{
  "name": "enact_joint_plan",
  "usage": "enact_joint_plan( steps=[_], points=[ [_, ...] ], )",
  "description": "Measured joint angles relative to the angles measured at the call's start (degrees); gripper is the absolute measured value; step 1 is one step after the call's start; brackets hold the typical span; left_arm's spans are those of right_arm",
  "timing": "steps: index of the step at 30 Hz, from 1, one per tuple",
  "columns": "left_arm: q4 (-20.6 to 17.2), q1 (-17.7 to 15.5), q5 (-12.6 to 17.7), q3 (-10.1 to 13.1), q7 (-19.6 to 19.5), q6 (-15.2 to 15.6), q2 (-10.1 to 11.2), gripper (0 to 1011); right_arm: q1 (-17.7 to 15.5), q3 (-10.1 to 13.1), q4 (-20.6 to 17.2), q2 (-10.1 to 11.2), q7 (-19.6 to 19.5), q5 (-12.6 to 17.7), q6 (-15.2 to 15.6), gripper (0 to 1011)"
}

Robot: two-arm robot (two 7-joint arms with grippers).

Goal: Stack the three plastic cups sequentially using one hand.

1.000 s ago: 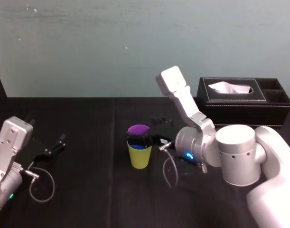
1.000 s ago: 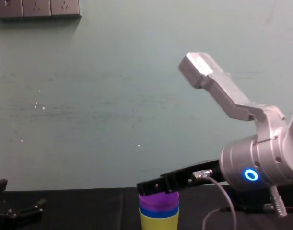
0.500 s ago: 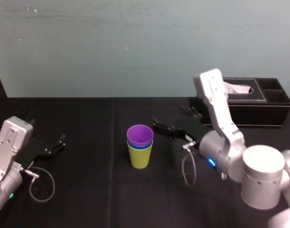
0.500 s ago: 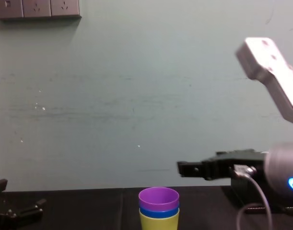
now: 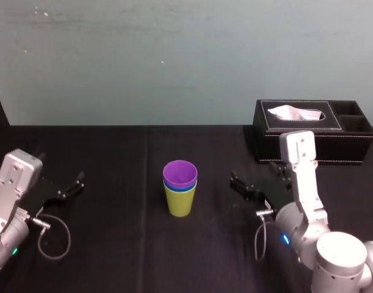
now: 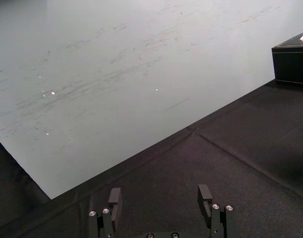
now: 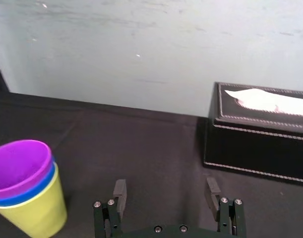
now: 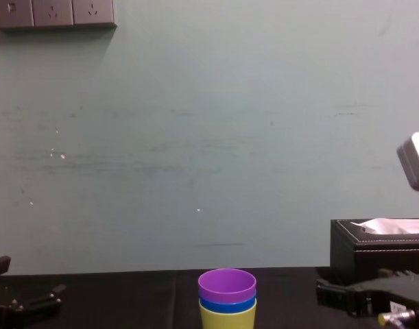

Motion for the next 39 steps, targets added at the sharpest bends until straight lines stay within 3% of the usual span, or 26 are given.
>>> enact_joint_plan(
  steps=[7, 39],
  points=[
    [0.0, 0.0, 0.0, 0.0, 0.0, 0.0, 0.0, 1000, 0.0, 0.7, 1.0, -1.1, -1.2, -1.3, 0.3, 1003],
    [0.0, 0.0, 0.0, 0.0, 0.0, 0.0, 0.0, 1000, 0.0, 0.5, 0.9, -0.8, -1.1, -1.0, 0.2, 1003]
  ],
)
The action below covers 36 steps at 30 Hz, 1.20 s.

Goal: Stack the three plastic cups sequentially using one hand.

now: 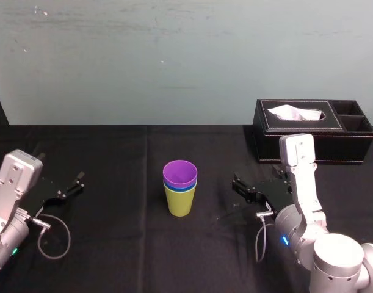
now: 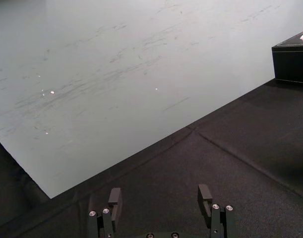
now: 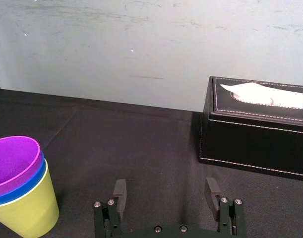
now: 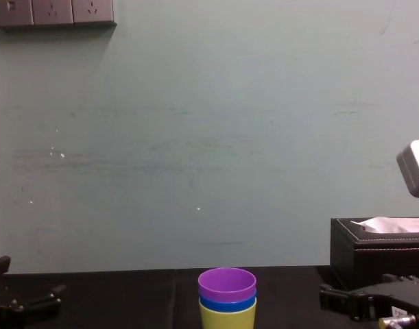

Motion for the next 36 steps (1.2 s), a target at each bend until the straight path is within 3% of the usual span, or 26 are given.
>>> enact_joint_plan(
  steps=[36],
  points=[
    [0.0, 0.0, 0.0, 0.0, 0.0, 0.0, 0.0, 1000, 0.0, 0.0, 0.0, 0.0, 0.1, 0.0, 0.0, 1003]
  ],
)
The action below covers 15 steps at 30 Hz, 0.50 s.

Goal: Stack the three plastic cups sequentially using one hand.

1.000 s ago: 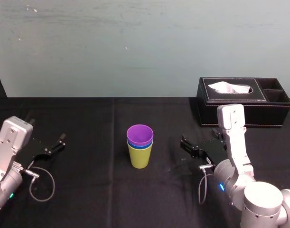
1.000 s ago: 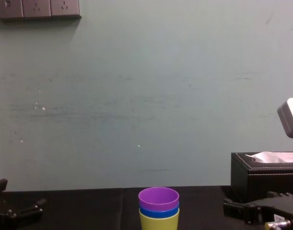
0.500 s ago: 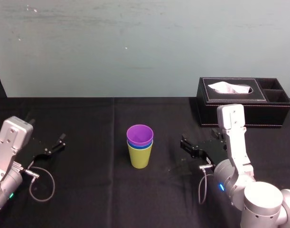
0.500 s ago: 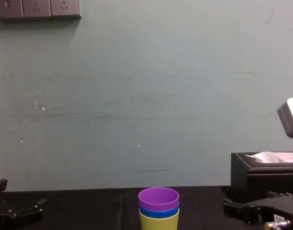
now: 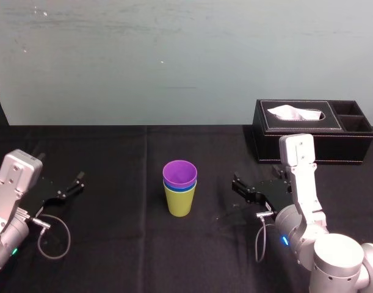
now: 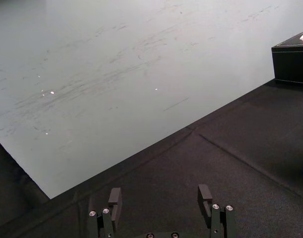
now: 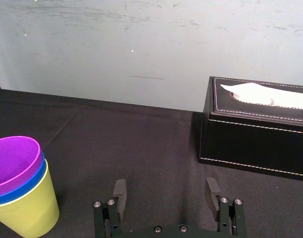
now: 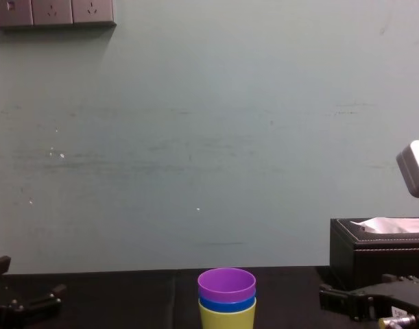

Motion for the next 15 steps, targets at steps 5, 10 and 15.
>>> enact_joint_plan(
  steps=[5, 10, 15],
  points=[
    [0.0, 0.0, 0.0, 0.0, 0.0, 0.0, 0.0, 1000, 0.0, 0.0, 0.0, 0.0, 0.0, 0.0, 0.0, 1003],
    [0.0, 0.0, 0.0, 0.0, 0.0, 0.0, 0.0, 1000, 0.0, 0.0, 0.0, 0.0, 0.0, 0.0, 0.0, 1003],
    [0.0, 0.0, 0.0, 0.0, 0.0, 0.0, 0.0, 1000, 0.0, 0.0, 0.0, 0.0, 0.0, 0.0, 0.0, 1003]
  ],
)
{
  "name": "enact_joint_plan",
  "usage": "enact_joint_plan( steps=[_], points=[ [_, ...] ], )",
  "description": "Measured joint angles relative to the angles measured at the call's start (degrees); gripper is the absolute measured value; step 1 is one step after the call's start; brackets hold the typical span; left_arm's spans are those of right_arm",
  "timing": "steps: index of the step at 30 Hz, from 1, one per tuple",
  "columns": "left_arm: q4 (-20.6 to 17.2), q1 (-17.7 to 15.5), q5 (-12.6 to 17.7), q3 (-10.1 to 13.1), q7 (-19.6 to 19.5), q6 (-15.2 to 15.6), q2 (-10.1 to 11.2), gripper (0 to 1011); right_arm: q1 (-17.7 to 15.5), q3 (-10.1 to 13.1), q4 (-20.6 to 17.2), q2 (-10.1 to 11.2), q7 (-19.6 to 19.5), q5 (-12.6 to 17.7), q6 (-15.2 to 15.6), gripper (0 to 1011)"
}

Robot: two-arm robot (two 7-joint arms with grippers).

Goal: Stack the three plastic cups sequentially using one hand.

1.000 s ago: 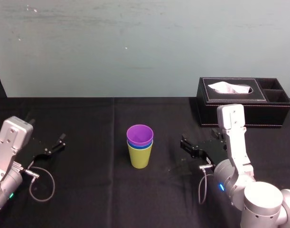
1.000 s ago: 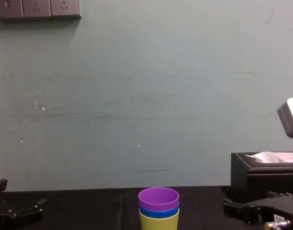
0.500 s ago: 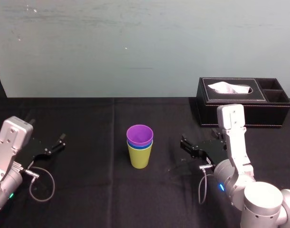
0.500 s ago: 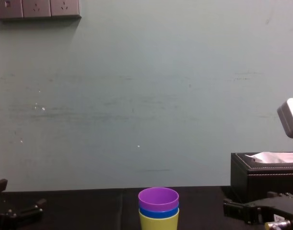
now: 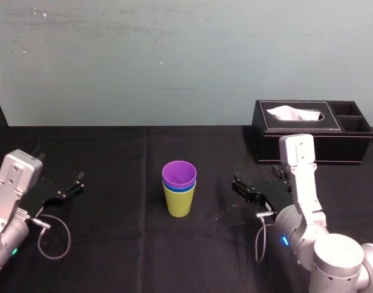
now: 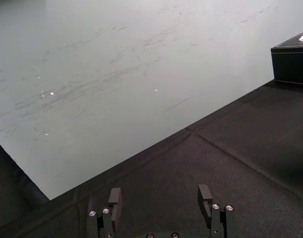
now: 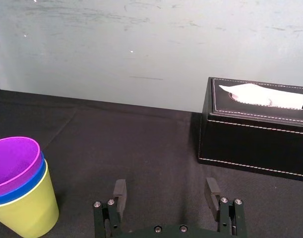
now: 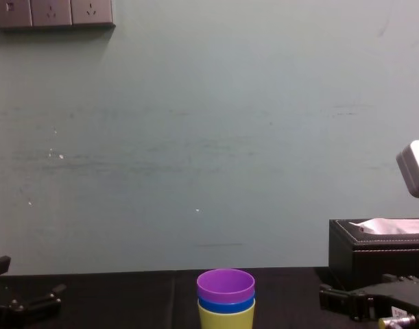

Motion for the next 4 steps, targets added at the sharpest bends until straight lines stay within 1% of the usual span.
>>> enact_joint_plan(
  steps=[4],
  points=[
    [0.0, 0.0, 0.0, 0.0, 0.0, 0.0, 0.0, 1000, 0.0, 0.0, 0.0, 0.0, 0.0, 0.0, 0.0, 1003]
  ],
)
